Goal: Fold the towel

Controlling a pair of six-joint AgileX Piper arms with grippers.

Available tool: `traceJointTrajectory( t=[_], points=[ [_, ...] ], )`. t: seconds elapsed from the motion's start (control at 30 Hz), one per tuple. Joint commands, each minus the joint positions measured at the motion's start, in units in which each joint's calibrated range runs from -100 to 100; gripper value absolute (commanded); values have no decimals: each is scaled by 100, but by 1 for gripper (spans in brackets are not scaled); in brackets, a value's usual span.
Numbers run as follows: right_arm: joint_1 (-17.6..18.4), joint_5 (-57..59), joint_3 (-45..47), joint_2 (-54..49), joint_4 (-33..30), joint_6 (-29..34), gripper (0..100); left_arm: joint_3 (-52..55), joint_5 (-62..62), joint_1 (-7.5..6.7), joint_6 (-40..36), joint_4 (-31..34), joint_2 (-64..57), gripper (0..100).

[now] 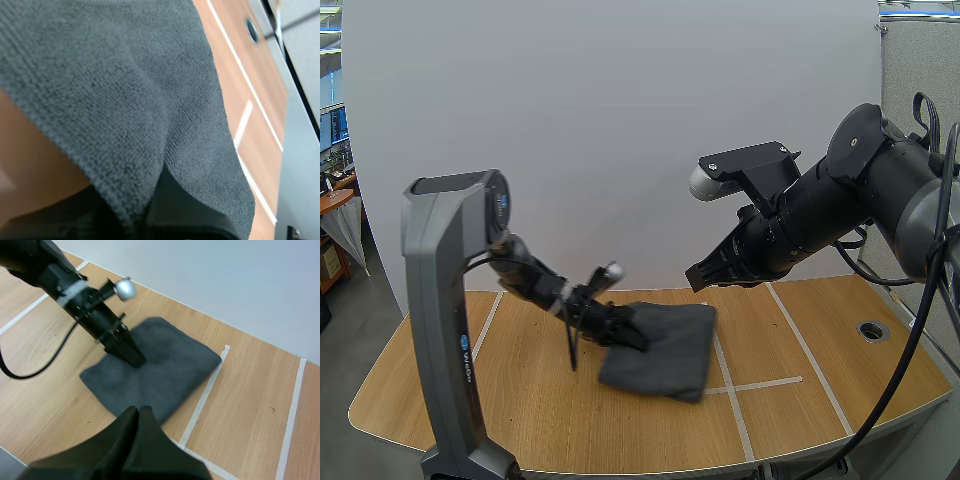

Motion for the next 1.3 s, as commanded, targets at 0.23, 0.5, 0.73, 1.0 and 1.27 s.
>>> traceJointTrajectory(
  t=[0.23,0.5,0.73,1.0,1.27],
  points=[
    [-21,5,-54,-48,-14,-30,0,11,19,1034,-12,1325,-823,0],
    [-21,5,-54,-48,-14,-30,0,-328,19,1921,146,2192,-1006,0],
    [-21,5,-54,-48,-14,-123,0,-1188,19,2422,215,2647,-994,0],
    [-21,5,-54,-48,-14,-123,0,-2157,19,2656,221,3108,-712,0],
    [-21,5,-54,-48,-14,-112,0,-3155,19,2799,201,3352,12,0]
  ],
)
